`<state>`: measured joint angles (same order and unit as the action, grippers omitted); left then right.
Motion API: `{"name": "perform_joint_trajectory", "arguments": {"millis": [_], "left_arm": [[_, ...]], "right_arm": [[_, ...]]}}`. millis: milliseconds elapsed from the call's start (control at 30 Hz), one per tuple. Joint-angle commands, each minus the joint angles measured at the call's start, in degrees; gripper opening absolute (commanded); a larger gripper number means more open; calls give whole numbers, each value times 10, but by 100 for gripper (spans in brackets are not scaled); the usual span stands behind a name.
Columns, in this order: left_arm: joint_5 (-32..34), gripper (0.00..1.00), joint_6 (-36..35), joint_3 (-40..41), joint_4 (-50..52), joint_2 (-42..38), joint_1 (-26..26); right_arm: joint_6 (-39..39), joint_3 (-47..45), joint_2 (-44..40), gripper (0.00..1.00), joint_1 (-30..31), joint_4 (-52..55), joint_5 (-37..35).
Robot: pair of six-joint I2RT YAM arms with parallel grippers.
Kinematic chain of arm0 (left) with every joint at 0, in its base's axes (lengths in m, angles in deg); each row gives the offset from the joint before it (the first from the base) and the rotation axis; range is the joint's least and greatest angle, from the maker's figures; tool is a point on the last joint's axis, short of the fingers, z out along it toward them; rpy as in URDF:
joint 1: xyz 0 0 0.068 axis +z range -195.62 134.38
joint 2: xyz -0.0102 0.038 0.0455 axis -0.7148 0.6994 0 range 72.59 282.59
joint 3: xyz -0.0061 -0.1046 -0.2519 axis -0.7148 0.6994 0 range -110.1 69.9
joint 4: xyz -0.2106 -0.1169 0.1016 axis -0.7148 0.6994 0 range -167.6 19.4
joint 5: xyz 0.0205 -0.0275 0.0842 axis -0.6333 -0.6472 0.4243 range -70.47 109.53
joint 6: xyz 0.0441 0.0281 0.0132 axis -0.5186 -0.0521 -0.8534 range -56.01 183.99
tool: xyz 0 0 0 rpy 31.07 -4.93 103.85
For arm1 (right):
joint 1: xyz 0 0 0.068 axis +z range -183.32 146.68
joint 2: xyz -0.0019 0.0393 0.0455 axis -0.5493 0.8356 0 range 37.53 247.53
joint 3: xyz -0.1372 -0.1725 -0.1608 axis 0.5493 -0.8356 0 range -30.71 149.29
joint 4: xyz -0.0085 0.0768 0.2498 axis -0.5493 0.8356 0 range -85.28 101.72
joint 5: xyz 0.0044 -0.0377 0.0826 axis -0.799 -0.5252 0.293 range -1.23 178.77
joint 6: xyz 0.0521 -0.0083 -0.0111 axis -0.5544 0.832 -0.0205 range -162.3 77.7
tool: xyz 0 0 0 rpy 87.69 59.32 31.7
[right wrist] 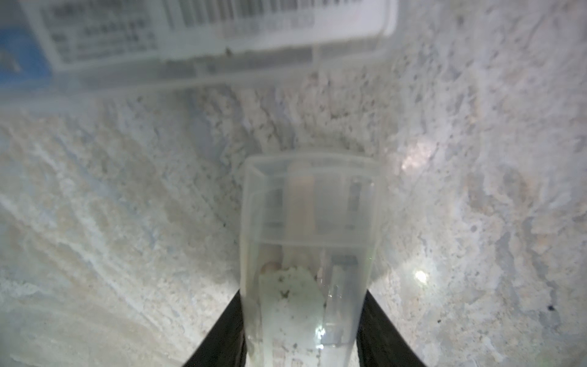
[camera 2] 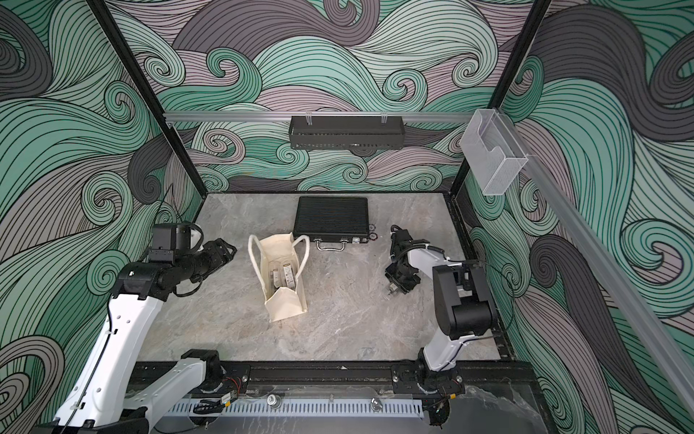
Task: Put the compass set into the canvas bag
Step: Pick up the compass set at the center of the board, then place the compass set in the canvas bag.
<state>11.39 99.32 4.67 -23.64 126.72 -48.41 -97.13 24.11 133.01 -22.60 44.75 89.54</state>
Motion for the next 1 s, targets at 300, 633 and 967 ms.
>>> {"name": "perform_joint_trajectory", "arguments": {"millis": [300, 633, 967], "left_arm": [[11, 74, -22, -30, 7, -14, -4], [16, 74, -24, -29, 12, -19, -4], [17, 74, -20, -24, 12, -22, -4]], "right_arm": [[36, 54, -155, 45, 89, 61, -36], [149, 303, -119, 46, 199, 104, -68], [280, 581, 30, 46, 362, 117, -101]]}}
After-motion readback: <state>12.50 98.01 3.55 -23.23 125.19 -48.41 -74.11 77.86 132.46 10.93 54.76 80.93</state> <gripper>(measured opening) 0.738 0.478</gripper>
